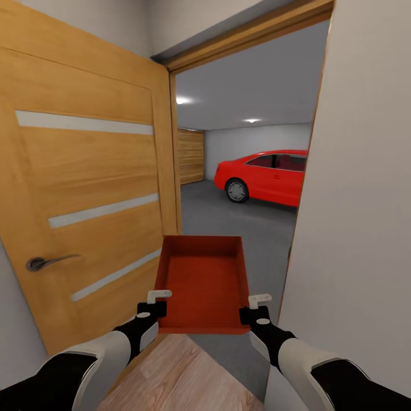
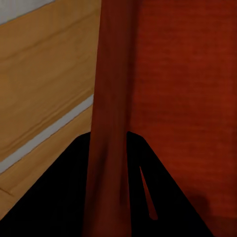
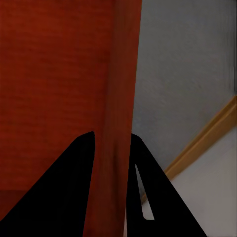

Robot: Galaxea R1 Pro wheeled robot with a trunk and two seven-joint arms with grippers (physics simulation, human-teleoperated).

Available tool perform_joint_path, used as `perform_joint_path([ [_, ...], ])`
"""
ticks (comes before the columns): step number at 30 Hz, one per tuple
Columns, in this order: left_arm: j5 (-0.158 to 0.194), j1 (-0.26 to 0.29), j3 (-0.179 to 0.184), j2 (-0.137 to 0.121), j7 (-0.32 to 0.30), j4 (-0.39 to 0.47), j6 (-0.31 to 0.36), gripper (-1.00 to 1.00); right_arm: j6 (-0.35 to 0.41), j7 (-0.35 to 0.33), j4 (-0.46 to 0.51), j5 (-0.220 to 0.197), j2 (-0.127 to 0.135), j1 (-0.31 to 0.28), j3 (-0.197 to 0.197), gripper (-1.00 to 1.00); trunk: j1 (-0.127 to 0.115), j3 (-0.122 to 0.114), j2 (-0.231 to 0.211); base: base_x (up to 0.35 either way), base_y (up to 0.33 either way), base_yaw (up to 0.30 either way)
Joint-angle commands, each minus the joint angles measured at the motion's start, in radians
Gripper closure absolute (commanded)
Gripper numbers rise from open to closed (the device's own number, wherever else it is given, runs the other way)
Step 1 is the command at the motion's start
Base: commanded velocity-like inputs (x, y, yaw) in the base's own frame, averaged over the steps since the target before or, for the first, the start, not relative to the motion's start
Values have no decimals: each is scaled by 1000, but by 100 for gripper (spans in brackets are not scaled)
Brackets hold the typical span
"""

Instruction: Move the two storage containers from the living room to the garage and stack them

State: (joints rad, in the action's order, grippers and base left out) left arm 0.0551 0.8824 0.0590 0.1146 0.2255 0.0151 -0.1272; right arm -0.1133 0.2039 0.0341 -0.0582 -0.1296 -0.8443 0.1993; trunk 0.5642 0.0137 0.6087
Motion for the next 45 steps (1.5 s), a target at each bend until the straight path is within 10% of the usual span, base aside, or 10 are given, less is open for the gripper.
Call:
perform_joint_path([
  [1, 2, 1, -25, 2, 18, 11, -22, 100, -6, 8, -6, -25, -5, -1, -1, 100, 1, 1, 1, 246, 215, -247],
  [45, 2, 1, -25, 2, 18, 11, -21, 100, -6, 8, -6, -25, -5, -1, -1, 100, 1, 1, 1, 247, 215, -198],
])
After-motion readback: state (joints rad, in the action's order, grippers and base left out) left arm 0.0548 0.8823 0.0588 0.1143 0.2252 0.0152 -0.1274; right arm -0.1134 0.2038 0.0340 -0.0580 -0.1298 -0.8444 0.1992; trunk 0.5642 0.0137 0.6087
